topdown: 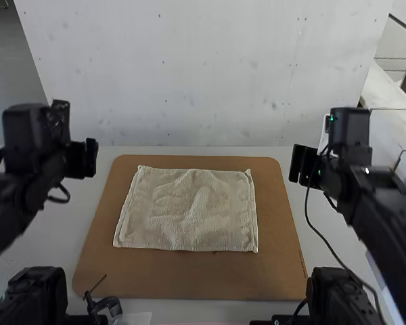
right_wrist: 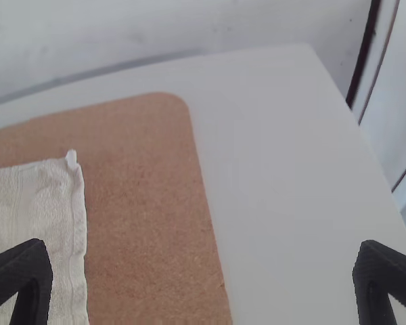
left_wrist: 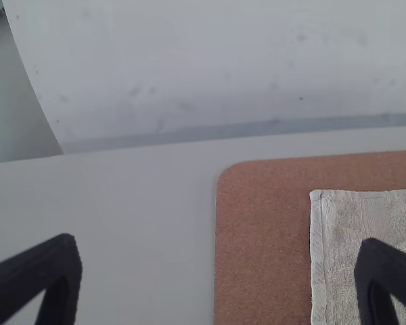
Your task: Fold the towel.
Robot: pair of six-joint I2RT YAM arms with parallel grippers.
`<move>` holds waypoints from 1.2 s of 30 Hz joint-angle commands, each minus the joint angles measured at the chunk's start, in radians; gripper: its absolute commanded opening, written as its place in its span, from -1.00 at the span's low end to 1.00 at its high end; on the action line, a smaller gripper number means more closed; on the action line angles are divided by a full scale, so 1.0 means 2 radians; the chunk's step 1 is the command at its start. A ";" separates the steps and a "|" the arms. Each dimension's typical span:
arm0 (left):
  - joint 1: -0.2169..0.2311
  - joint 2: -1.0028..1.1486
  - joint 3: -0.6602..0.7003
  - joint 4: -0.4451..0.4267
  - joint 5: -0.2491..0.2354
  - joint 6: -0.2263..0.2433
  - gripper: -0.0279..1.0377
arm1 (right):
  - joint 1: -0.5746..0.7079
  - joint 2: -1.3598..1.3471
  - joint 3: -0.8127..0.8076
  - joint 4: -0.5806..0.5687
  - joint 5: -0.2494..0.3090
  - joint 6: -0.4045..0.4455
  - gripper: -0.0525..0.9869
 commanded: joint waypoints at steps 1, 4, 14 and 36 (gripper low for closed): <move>-0.006 0.090 0.043 0.016 0.006 0.005 0.73 | 0.001 0.076 0.028 0.027 -0.034 0.000 0.95; -0.006 0.154 0.064 0.022 0.032 0.004 0.73 | -0.019 0.162 0.047 0.052 -0.072 0.012 0.94; -0.006 0.313 0.116 0.058 0.061 -0.008 0.74 | -0.056 0.340 0.111 0.101 -0.134 0.031 0.90; 0.000 0.389 0.144 0.087 0.056 -0.012 0.74 | 0.002 0.614 0.223 0.164 -0.062 0.012 0.84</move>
